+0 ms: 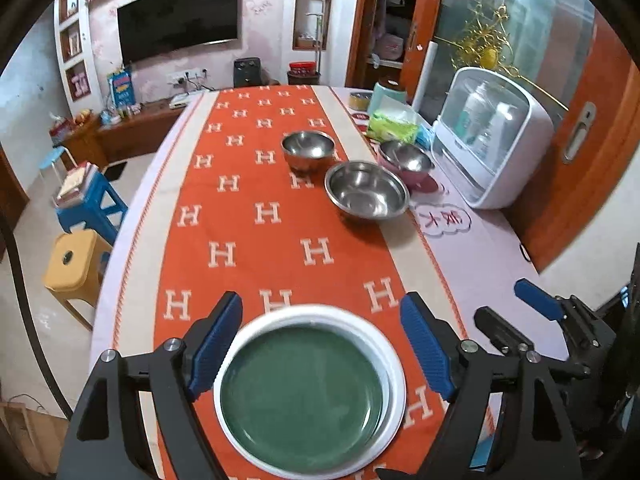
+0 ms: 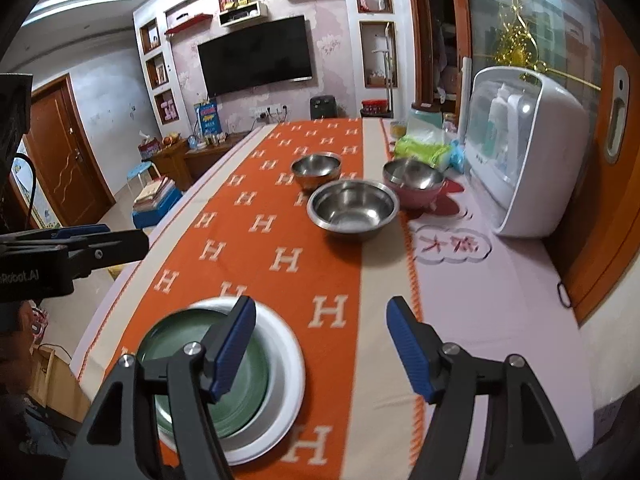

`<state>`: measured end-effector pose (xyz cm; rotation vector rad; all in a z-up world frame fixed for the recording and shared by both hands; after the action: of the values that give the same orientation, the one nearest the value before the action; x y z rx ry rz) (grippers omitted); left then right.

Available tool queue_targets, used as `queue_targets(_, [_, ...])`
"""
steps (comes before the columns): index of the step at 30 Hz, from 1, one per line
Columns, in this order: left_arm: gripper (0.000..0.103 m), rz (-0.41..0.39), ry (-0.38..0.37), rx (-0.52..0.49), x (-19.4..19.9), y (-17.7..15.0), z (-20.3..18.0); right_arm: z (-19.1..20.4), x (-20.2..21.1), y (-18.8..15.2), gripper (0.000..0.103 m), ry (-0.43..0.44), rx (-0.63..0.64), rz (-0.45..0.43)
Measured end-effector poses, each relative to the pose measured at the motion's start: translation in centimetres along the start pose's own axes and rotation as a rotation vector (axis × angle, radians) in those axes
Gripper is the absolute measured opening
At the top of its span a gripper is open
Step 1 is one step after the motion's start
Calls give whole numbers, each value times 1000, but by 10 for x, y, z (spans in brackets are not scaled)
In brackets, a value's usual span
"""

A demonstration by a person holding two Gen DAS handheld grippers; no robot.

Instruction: Organize plates and bowls

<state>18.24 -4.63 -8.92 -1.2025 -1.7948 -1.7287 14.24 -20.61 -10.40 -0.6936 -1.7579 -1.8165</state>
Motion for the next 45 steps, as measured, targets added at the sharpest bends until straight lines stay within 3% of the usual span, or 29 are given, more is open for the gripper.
queue_targets(9, [84,-36,12,41,-7,59,-19,-40,-12,52,74,16,3,-62])
queue_targets(22, [85,-2,69,111,-70,108,-29,-70,-71,114,76,54,43,-108])
queue_targets(33, [85,55,100,191,-147,118,-16,-87,-140,100,76,115,-24,-61])
queue_targets(45, [85,223,72,313,-252,90,-1,-95,-208,70,76,171,-91,42])
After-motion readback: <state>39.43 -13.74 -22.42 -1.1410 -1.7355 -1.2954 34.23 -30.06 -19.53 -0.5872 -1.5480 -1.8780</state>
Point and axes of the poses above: each gripper's, at about its wrist camera, not at the fingertips, and x roughly against the way its jaws point, z to its left, y to its top, the point moved 6 cm from there along -x, roughly the way its jaws point, and after that the axes turned 6 degrees about -y, right-handed, at the moved point
